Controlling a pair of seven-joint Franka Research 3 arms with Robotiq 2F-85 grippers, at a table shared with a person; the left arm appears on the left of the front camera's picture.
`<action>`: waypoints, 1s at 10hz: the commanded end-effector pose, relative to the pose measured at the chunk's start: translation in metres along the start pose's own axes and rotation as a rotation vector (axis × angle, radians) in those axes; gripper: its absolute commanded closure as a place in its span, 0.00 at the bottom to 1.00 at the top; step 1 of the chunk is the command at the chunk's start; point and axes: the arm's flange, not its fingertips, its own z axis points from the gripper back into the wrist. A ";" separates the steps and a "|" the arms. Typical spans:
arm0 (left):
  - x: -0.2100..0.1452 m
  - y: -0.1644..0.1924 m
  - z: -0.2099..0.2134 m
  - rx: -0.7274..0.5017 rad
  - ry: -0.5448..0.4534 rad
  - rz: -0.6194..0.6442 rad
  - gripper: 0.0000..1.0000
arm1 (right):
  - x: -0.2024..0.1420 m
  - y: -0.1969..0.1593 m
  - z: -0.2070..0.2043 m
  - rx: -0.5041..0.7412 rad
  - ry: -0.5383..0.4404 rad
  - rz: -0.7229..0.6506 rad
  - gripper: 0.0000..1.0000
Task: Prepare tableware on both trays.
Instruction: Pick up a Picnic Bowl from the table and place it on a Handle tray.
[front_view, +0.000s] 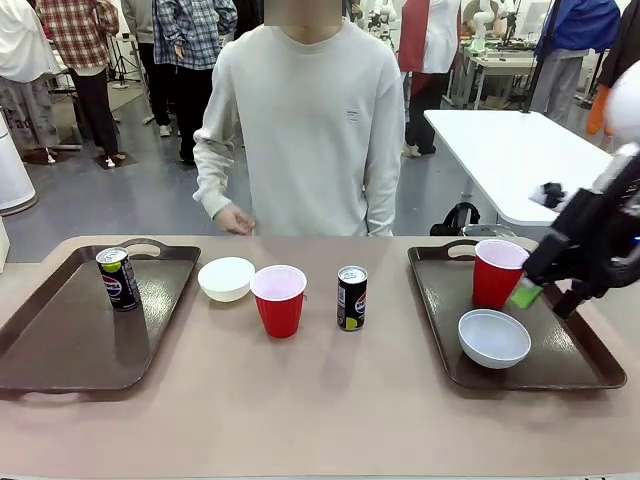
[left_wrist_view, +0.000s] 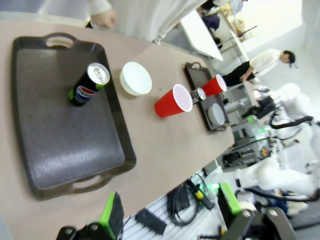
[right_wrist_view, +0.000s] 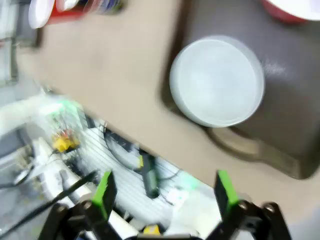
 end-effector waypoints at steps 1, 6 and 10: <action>0.001 -0.002 0.000 0.009 0.001 0.009 0.00 | -0.067 -0.012 0.024 0.431 -0.092 0.082 0.00; 0.001 -0.002 0.000 0.009 0.001 0.009 0.00 | -0.112 -0.014 0.036 1.140 -0.237 -0.418 0.00; 0.001 -0.002 0.000 0.009 0.001 0.009 0.00 | -0.118 -0.070 0.061 1.032 -0.288 -0.663 0.00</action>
